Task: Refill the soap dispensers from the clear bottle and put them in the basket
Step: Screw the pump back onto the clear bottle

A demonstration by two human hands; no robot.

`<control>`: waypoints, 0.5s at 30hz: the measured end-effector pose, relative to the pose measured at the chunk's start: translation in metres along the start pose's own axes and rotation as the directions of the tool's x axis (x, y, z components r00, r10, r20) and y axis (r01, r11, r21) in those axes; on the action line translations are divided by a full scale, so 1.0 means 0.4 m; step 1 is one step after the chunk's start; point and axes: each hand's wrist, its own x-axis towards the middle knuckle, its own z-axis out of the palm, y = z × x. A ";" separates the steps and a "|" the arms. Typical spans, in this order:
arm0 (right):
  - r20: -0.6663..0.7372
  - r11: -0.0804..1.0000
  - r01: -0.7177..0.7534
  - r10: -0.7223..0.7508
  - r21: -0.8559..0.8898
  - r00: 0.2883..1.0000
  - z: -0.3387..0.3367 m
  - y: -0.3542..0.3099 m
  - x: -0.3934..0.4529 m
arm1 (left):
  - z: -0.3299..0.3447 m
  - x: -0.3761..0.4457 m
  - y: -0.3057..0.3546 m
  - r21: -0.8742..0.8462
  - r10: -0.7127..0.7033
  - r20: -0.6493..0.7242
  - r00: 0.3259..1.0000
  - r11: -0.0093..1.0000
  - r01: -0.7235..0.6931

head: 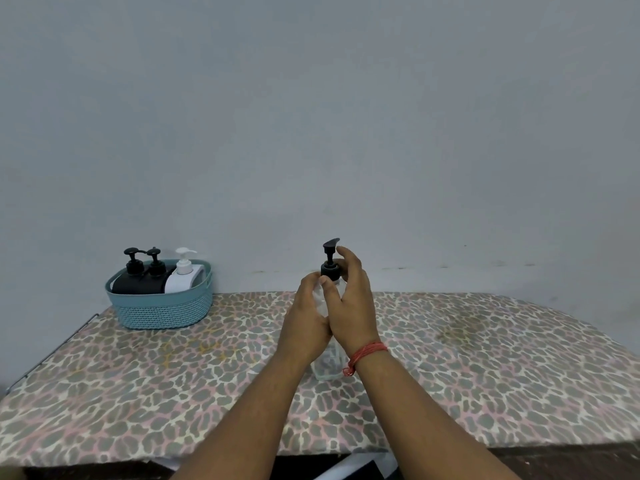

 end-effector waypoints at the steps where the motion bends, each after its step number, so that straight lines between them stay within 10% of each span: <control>1: -0.017 1.000 0.006 -0.006 0.003 1.000 0.000 -0.002 0.000 | 0.000 0.000 -0.001 -0.006 0.001 -0.001 1.000 1.000 -0.001; 15: 0.053 0.992 0.036 -0.030 -0.120 0.998 0.001 -0.008 0.003 | 0.001 0.004 -0.012 0.006 -0.009 0.007 1.000 1.000 0.009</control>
